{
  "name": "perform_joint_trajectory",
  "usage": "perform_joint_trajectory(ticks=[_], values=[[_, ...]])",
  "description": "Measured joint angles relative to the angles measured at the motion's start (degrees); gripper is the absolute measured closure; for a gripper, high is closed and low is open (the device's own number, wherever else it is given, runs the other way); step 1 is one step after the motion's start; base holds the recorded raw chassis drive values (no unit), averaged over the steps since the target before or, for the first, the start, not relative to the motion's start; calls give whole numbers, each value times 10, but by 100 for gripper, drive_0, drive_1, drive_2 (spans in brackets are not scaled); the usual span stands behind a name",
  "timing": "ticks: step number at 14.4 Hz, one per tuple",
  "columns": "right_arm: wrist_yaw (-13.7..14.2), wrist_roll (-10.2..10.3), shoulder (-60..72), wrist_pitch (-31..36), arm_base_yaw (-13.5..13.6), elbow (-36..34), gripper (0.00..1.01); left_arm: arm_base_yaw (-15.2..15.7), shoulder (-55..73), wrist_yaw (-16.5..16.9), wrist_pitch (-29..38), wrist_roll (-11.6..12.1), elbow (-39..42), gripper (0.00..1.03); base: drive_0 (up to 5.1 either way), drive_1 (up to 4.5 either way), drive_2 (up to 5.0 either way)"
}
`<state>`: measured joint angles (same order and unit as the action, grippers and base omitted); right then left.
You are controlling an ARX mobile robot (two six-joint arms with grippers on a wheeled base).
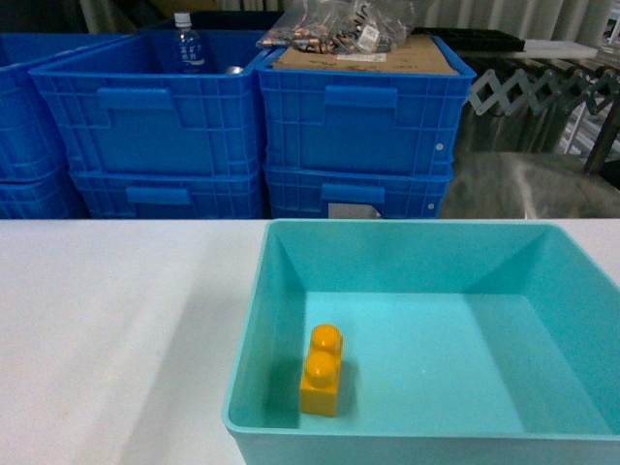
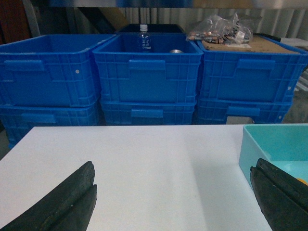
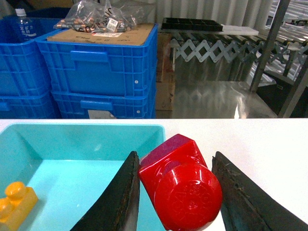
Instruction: Pick red block from blue box to shelf
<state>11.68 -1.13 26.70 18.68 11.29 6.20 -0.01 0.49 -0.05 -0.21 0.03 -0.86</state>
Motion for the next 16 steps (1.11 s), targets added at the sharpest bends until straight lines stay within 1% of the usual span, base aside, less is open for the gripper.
perform_joint_trajectory(ticks=[2,4,5,6,7,8,9,10,11,12,16], values=[[-28,3,-38,-7,-26,-10,64,0,0,0,0,0,0,5,0,0,0],[-49,3,-64,-25,-47,-21,64,0,0,0,0,0,0,5,0,0,0],[-101,3,-79,-38,-92,-30,64,0,0,0,0,0,0,5,0,0,0],[-106,3,-90,-45,-117,-33,64,0,0,0,0,0,0,5,0,0,0],[-115,5,-105,-51,-116,-35,64,0,0,0,0,0,0,5,0,0,0],[-117,6,-138,-62,-113,-55,64,0,0,0,0,0,0,5,0,0,0],[-117,7,-155,-74,-113,-55,64,0,0,0,0,0,0,5,0,0,0],[-117,7,-234,-184,-113,-55,64,0,0,0,0,0,0,5,0,0,0],[-117,7,-264,-182,-113,-53,64,0,0,0,0,0,0,5,0,0,0],[-117,7,-264,-195,-113,-55,64,0,0,0,0,0,0,5,0,0,0],[-117,7,-264,-189,-113,-55,64,0,0,0,0,0,0,5,0,0,0]])
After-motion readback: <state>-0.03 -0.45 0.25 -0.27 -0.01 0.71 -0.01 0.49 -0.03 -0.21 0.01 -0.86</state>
